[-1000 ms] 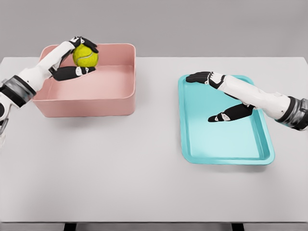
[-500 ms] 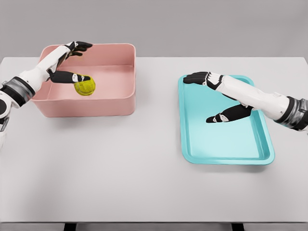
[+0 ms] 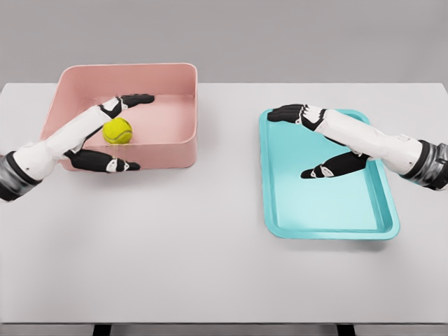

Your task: Put the tennis from the blue tray into the pink basket with both arms

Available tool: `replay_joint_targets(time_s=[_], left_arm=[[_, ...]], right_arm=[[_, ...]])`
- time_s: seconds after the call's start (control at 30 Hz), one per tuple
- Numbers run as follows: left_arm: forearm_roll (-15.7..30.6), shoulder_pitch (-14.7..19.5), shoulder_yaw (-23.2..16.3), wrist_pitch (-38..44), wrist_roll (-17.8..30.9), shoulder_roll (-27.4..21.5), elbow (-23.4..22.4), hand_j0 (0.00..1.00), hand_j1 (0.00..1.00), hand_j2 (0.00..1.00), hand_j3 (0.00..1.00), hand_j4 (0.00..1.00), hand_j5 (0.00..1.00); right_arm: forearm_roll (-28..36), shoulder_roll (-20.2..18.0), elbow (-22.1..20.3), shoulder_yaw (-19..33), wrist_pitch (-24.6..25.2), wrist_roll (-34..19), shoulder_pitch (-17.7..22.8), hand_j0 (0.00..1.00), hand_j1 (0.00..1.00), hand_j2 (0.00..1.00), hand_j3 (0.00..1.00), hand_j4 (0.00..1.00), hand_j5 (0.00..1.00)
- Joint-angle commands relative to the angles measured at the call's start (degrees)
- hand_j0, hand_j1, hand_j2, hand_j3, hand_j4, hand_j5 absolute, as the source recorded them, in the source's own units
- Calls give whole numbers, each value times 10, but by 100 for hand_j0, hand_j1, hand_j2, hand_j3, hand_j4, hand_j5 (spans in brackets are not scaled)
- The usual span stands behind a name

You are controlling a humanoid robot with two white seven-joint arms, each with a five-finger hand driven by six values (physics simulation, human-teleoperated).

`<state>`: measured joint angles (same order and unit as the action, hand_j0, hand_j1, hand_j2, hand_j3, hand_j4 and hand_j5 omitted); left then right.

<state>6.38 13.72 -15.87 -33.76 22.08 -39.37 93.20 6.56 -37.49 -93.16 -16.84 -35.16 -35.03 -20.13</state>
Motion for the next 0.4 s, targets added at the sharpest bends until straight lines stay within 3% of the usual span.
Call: replay_joint_targets(time_s=[0.0,0.2,0.37], left_arm=[[9,-5,14,-12,-1,-24,23,100,100,100,100,100,100],[9,-78,74,-12,-1,-36,23,100,100,100,100,100,100],[10,-78,75,-12,-1,-39,22,100,100,100,100,100,100]], right_arm=[[4,-1,0,1,2,0,-1,100,100,100,100,100,100],[4,0,0,1,2,0,6,100,100,100,100,100,100],[4,0,0,1,2,0,7,100,100,100,100,100,100]])
